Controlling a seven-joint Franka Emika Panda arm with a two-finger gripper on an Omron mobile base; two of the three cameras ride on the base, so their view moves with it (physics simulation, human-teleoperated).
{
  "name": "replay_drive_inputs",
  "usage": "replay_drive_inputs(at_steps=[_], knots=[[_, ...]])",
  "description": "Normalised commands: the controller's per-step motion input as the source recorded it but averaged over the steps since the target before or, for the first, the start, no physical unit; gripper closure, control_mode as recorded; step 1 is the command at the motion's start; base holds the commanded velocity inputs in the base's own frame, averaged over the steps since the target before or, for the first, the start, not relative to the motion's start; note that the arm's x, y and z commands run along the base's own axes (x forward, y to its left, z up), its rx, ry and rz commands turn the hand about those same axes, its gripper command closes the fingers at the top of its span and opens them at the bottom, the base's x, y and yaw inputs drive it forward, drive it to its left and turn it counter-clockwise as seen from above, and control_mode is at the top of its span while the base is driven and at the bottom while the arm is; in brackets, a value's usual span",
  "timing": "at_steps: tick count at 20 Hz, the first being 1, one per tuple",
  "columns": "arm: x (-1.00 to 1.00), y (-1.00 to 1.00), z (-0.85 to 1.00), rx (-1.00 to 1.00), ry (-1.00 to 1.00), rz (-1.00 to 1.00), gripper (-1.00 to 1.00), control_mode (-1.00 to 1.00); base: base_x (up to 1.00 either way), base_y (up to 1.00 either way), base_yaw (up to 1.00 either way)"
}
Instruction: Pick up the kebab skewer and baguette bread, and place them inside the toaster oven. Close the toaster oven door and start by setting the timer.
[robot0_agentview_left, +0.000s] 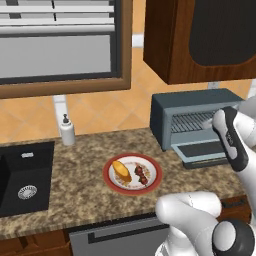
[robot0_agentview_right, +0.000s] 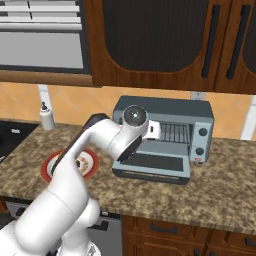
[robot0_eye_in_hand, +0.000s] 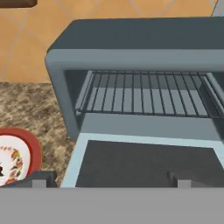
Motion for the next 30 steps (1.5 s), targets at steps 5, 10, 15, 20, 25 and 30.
replay_drive_inputs(at_steps=[5,10,15,20,25,30], knots=[[0.27,-0.44,-0.45,0.01,-0.08,0.00,-1.00,-1.00,0.00,0.00,0.00],[0.32,-0.60,-0.22,0.00,-0.04,-0.03,-1.00,-1.00,0.00,0.00,0.00],[0.57,-0.18,-0.04,0.00,0.00,-0.02,-1.00,-1.00,0.00,0.00,0.00],[0.45,-0.15,-0.03,0.02,0.00,-0.02,-1.00,-1.00,0.00,0.00,0.00],[0.14,-0.14,-0.41,0.01,0.00,0.00,-1.00,-1.00,0.00,0.00,0.00],[0.28,-0.03,-0.08,0.00,-0.05,0.00,-1.00,-1.00,0.00,0.00,0.00]])
